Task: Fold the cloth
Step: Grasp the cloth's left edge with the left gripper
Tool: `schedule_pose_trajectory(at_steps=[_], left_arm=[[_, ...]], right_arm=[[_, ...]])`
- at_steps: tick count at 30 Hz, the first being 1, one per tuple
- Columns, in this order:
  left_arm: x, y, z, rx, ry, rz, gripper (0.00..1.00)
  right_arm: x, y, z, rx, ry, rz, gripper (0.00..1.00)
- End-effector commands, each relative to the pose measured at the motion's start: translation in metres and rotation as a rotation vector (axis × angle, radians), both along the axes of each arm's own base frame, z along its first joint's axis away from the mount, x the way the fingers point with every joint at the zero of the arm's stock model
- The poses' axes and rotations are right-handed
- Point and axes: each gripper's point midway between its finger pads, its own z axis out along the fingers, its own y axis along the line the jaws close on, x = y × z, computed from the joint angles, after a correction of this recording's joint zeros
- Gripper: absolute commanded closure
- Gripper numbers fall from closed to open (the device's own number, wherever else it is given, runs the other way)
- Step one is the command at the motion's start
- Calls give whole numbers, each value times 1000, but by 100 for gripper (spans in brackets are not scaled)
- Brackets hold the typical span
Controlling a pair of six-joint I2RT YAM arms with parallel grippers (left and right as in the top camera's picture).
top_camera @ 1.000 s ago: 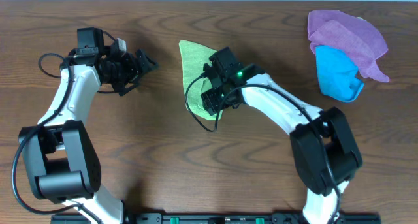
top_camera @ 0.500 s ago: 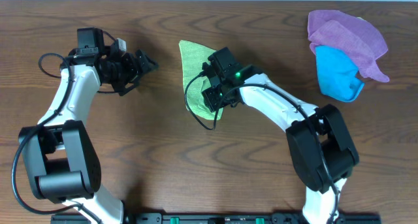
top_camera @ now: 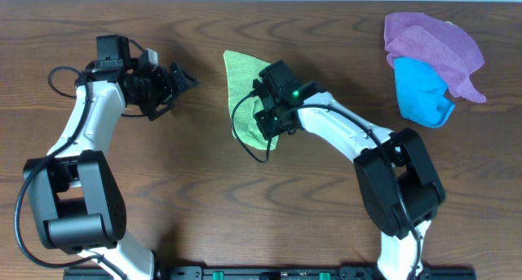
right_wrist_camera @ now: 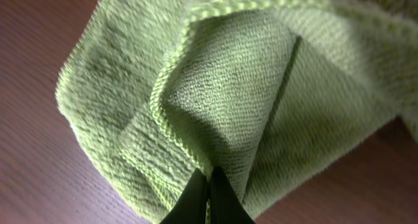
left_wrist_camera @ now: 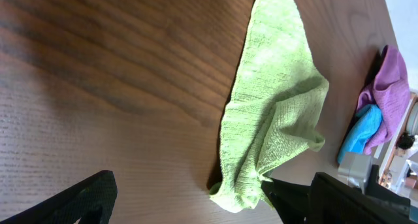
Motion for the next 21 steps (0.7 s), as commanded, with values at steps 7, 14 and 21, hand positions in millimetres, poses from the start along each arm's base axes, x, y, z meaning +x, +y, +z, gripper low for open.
schedule_pose_trajectory(at_steps=[7, 14, 21], left_arm=[[-12, -5, 1, -38, 49, -22, 5], [-30, -20, 1, -90, 128, -52, 5], [-39, -48, -2, -74, 144, -124, 5]], right_arm=[[4, -30, 50, -88, -91, -191, 99], [2, -59, 73, -163, -137, -334, 99], [-6, -82, 74, -236, -118, -467, 99]])
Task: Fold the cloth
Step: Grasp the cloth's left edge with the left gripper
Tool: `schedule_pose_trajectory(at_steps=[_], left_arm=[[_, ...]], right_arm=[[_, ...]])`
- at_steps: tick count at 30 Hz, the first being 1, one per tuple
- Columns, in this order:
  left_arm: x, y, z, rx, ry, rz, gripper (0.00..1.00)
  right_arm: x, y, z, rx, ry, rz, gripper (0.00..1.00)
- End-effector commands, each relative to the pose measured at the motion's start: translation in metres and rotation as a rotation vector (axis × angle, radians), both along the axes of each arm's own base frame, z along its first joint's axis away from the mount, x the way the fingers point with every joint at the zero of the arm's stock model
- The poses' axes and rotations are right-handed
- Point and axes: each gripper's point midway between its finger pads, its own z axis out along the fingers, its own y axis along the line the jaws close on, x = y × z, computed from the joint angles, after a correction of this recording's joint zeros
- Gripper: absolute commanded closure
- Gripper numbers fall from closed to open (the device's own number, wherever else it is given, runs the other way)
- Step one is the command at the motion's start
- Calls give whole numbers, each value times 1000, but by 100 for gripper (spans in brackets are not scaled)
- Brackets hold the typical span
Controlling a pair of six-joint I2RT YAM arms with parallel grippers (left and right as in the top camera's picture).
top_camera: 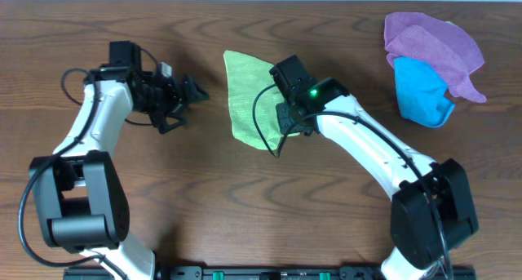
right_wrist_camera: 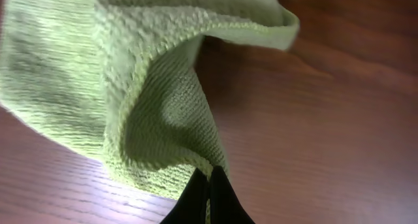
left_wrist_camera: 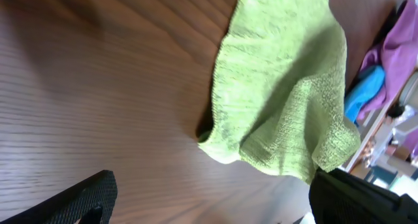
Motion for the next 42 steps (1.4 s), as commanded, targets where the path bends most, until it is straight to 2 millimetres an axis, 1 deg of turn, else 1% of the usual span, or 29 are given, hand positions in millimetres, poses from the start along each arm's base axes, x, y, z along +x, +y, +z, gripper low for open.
schedule_pose_trajectory(at_steps=[1, 5, 8, 10, 14, 20, 27, 30, 34, 36, 42], left_arm=[[-3, -16, 0, 7, -13, -56, 5], [-8, -30, -7, 56, -13, -102, 5], [-11, -40, -14, 75, -24, -129, 5], [-12, -41, -21, 97, -23, -128, 5], [-18, -43, -38, 85, 5, -84, 5], [-29, -49, -59, 31, 13, -61, 5], [-21, -61, -65, -30, -38, -22, 5], [-19, -69, -64, -41, -63, -23, 5], [-17, -86, -63, -56, -99, -43, 5], [-17, -91, -64, -47, -109, -43, 5], [-19, -98, -68, -6, -119, -56, 5]], right_arm=[[1, -14, 8, -35, -31, -116, 99], [-10, -32, 7, -91, -10, -223, 99], [-16, -40, 6, -121, 6, -259, 99], [-19, -41, 6, -129, 15, -261, 99], [-23, -44, 8, -137, 25, -265, 99], [-23, -45, 17, -123, 5, -269, 99], [-24, -45, 20, -118, 2, -269, 99], [-25, -45, 20, -118, 5, -268, 99], [-25, -45, 20, -118, 6, -268, 99], [-25, -45, 20, -118, 6, -268, 99], [-26, -44, 20, -114, 12, -267, 99]])
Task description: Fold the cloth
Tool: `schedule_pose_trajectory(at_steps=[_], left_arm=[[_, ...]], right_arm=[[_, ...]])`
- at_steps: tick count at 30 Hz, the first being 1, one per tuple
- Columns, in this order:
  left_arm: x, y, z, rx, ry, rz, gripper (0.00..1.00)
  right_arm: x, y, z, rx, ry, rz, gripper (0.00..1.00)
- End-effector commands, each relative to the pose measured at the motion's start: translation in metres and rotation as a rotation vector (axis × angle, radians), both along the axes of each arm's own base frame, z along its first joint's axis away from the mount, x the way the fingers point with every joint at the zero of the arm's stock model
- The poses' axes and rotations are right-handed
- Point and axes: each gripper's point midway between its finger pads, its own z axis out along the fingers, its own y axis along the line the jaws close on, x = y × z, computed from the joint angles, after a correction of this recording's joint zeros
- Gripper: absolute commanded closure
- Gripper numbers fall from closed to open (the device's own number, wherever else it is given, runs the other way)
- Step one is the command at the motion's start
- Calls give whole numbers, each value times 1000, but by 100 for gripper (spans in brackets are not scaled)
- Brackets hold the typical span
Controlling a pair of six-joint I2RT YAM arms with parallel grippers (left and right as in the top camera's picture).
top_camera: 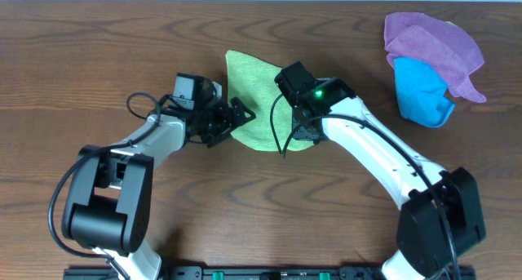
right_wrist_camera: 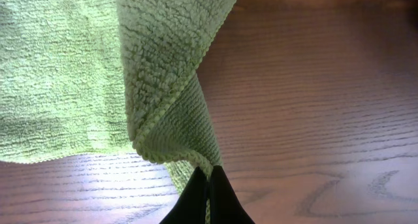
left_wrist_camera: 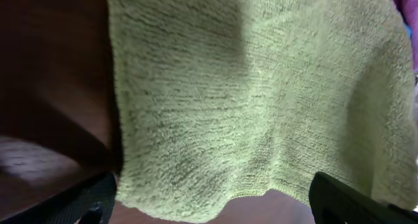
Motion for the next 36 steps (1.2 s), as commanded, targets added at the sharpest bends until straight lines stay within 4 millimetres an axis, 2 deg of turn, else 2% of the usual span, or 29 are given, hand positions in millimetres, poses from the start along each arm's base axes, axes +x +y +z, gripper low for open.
schedule_pose_trajectory(at_steps=[1, 5, 11, 14, 16, 19, 20, 25, 28, 31, 36], left_arm=[[-2, 2, -7, 32, 9, 15, 5], [-1, -1, -10, 37, 3, 10, 5], [-4, -6, -28, 41, 33, -5, 4], [-6, -10, -33, 28, 43, -18, 0], [-6, -15, -29, 3, 35, -32, 13], [-5, -22, -21, -50, 13, -58, 70], [-4, -24, -19, -64, 7, -65, 94], [-7, -29, -10, -117, 11, -90, 94], [-2, -27, 8, -167, -13, -94, 94], [9, -15, 37, -194, -76, -70, 94], [27, 23, 93, -191, -209, 32, 94]], right_arm=[[1, -1, 8, 6, -25, -17, 99], [0, -1, 8, 7, -23, -16, 99], [-1, 1, 7, 18, -15, -14, 99], [-1, 1, 7, 18, -15, -14, 99], [-1, 1, 7, 18, -16, -14, 99], [-1, 1, 7, 18, -16, -14, 99], [-1, 1, 7, 18, -16, -14, 99], [-1, 1, 7, 19, -17, -14, 99], [1, 2, 8, 23, -24, -11, 99], [1, 3, 9, 26, -29, -11, 99], [8, 7, 23, 64, -87, -10, 99]])
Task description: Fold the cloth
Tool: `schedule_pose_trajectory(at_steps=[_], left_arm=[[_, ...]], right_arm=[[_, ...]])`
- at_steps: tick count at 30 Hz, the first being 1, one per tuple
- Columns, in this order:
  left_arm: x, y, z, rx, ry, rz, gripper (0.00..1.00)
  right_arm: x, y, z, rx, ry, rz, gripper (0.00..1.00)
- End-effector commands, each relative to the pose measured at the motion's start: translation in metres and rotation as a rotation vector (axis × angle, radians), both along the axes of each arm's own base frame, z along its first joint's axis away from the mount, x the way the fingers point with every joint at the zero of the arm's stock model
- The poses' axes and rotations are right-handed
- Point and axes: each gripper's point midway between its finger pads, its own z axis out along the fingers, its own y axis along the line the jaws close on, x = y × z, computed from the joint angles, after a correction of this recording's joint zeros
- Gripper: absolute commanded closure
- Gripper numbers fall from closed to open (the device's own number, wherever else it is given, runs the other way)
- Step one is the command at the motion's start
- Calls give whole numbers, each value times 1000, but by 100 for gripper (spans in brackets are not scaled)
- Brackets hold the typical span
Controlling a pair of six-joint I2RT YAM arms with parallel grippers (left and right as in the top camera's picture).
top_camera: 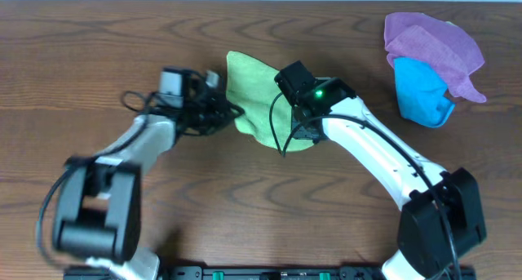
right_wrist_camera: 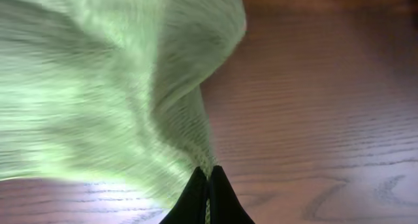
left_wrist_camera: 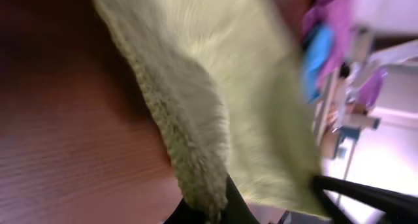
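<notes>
The green cloth [top_camera: 257, 92] lies partly spread in the middle of the table, blurred in both wrist views. My left gripper [top_camera: 231, 114] is at its left edge, shut on a bunched fold of the cloth [left_wrist_camera: 196, 152] that runs down between the black fingers [left_wrist_camera: 232, 201]. My right gripper [top_camera: 303, 140] is at the cloth's lower right corner, shut on the hem of the cloth [right_wrist_camera: 196, 139], which rises from the tight fingertips [right_wrist_camera: 199, 191].
A purple cloth [top_camera: 432, 39] and a blue cloth [top_camera: 422, 92] lie heaped at the back right of the brown wooden table [top_camera: 245, 215]. Both arms reach in from the front edge.
My left gripper was open at the cloth's left edge and is now shut on that edge, a little further back and left. The right gripper holds its corner in the same place.
At first my right gripper pinched the crumpled cloth while the left stood open far to the left. Then the right held its corner further right and the left was nearer. Later the cloth was spread, with the left open at its edge, and now gripping it.
</notes>
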Motion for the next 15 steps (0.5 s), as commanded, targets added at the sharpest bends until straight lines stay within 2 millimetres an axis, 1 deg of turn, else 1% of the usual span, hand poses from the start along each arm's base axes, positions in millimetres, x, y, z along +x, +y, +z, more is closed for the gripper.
schedule_pose_trajectory(at_steps=[1, 2, 4, 6, 9, 11, 15], left_arm=[[12, 22, 46, -18, -98, 70, 94], [13, 27, 54, -18, -115, 89, 94], [16, 34, 63, -17, -128, 122, 94], [17, 35, 68, -24, -125, 143, 94], [23, 35, 76, -51, -122, 169, 94], [32, 38, 85, -63, -145, 203, 94], [57, 50, 109, -25, -227, 290, 94]], right_arm=[[7, 5, 24, 55, -85, -11, 99], [11, 8, 30, 75, -114, -10, 99], [22, 15, 39, 107, -172, 5, 99], [33, 22, 49, 137, -231, 28, 99], [46, 30, 58, 164, -292, 49, 99], [55, 33, 63, 177, -331, 66, 99], [81, 34, 81, 188, -442, 106, 99]])
